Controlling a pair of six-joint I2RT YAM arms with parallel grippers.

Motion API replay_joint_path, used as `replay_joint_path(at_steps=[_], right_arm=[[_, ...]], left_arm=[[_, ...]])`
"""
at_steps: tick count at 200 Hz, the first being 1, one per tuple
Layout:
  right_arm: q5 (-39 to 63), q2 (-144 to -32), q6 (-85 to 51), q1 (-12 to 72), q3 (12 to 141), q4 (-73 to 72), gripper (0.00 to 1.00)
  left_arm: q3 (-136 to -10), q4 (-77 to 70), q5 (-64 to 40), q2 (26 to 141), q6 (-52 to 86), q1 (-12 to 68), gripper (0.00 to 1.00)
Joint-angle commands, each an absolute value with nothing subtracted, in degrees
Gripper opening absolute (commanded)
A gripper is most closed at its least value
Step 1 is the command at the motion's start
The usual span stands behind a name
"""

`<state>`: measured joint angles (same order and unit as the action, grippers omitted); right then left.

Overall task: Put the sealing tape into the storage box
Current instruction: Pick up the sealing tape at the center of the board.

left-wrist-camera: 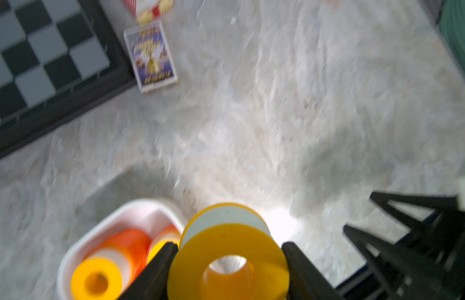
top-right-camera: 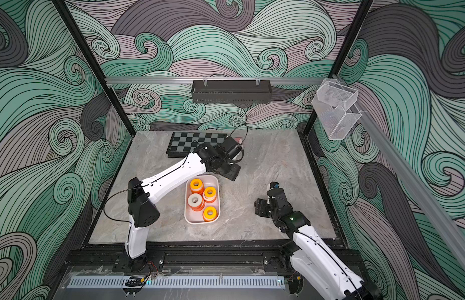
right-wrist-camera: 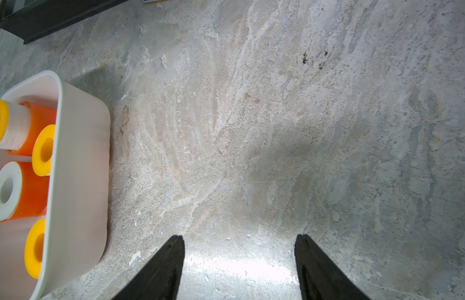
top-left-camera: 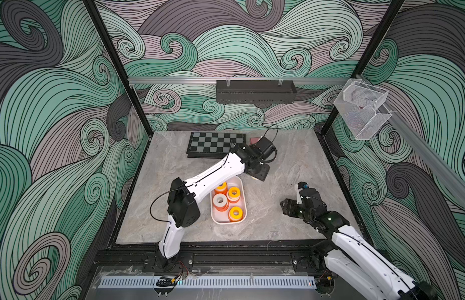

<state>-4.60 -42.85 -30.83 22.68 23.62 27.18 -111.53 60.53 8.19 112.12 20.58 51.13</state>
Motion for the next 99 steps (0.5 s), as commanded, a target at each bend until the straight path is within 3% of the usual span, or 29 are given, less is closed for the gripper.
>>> replay_joint_path(at_steps=[1,50,99], right_arm=[[-5.31,-42.62,-30.63,23.33,23.2,26.72,0.71],[-5.8,-42.36,-30.41,24.26,23.19,26.38,0.71],[-6.24,-42.05,-30.32,25.09,23.13,26.43,0.71]], left_arm=[[-98.65,58.69,11.06,103.97,23.68,50.65,0.65],[-75.9,50.93,12.58,89.56,26.54,48.36,0.66],[-67.71,46.35,10.68,85.09,26.9,45.32,0.66]])
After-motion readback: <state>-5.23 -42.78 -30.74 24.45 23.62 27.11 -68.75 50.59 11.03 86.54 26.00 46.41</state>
